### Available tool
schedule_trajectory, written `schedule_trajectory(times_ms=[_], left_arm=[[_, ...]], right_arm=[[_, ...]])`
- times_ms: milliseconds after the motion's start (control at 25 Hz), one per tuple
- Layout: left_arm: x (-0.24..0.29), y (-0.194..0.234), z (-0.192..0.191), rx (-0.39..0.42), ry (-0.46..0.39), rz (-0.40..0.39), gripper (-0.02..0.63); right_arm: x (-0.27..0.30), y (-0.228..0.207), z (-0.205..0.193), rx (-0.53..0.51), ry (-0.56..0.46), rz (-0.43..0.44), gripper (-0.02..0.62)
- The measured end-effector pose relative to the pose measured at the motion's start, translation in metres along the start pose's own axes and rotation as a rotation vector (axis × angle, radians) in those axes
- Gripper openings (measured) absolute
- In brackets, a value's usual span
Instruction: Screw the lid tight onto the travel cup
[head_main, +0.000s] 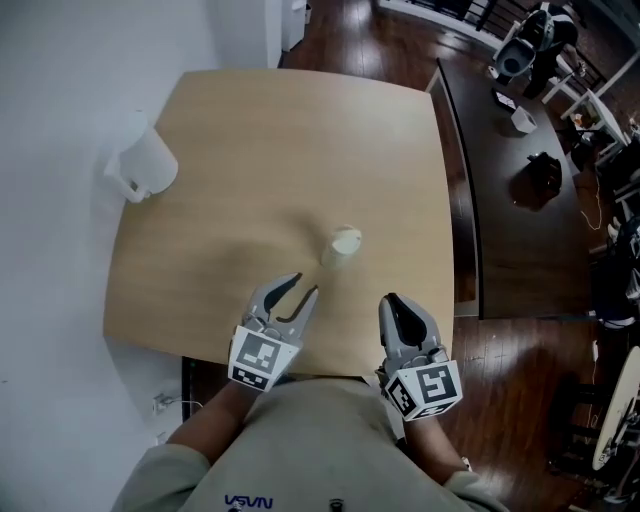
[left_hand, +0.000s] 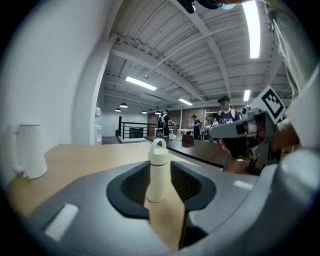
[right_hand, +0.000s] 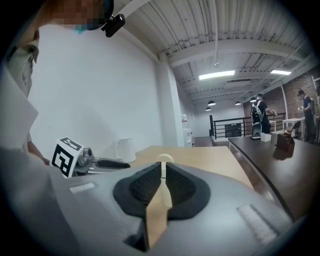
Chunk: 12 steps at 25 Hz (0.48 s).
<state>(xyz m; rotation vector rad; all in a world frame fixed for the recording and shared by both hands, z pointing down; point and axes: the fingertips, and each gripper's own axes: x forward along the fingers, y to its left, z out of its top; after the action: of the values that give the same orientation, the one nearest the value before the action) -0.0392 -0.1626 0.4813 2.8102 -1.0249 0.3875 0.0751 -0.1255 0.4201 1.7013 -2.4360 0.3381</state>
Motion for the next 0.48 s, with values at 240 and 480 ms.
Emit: schedule_trajectory(times_ms=[240, 480], left_arm=[[0.056, 0.003, -0.022, 0.006, 0.052, -0.056, 0.215], [0.095, 0.010, -0.047, -0.025, 0.110, -0.083, 0.325]], right_arm=[[0.008, -0.019, -0.003, 0.007, 0.030, -0.010, 0.015], [0.008, -0.025, -0.008, 0.009, 0.066, -0.008, 0.015]])
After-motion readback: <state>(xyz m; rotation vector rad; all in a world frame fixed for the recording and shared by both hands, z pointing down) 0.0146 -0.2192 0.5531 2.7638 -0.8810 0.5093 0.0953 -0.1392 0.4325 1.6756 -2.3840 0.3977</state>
